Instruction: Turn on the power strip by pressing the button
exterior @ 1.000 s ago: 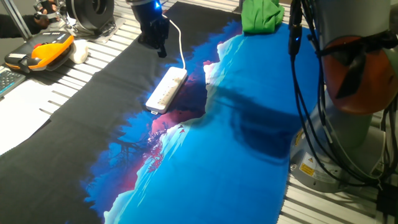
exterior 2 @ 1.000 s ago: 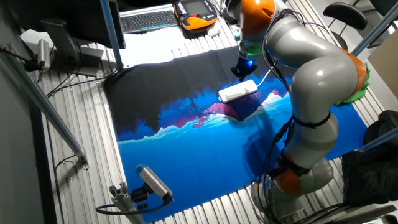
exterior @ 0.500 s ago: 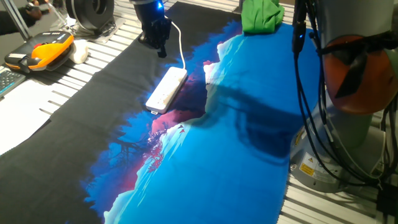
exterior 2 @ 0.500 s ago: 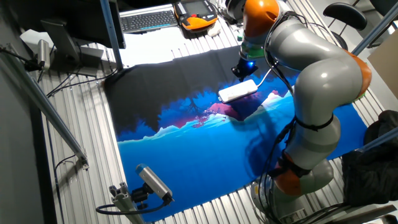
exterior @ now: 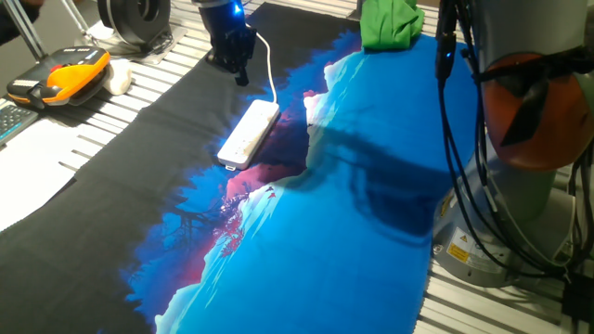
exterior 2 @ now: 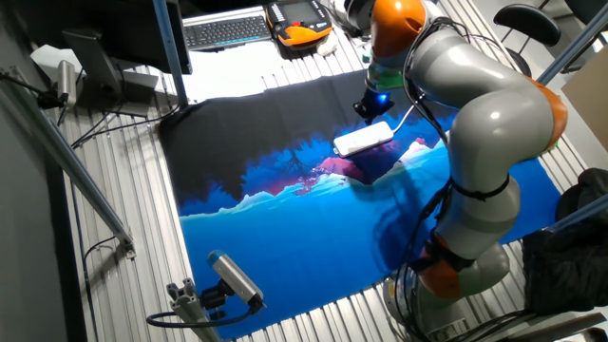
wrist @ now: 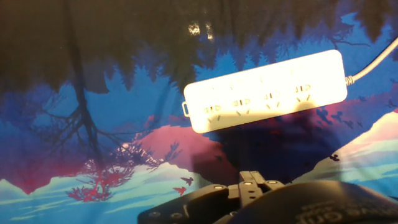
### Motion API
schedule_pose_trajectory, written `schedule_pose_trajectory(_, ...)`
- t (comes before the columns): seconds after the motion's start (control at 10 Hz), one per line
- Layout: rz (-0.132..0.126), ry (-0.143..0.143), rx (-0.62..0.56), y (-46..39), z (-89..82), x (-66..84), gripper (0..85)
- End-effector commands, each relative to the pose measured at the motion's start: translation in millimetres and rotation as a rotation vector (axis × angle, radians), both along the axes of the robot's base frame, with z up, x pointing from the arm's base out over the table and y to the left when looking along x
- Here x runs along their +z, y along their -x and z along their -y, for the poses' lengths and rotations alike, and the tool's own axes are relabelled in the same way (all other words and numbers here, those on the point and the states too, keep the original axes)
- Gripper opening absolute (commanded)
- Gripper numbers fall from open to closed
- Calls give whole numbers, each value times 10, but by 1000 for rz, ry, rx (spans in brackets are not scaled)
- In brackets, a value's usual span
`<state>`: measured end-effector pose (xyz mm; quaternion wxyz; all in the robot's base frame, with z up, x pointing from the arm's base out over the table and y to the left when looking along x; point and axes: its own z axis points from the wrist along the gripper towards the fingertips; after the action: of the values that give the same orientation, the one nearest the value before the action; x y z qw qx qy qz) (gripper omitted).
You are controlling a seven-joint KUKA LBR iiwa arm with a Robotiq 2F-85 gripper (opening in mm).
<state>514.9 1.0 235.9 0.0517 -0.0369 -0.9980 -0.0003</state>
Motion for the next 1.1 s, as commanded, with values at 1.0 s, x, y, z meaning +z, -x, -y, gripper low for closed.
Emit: schedule_pose_trajectory(1.0, 47, -26, 95, -511, 293, -745, 0)
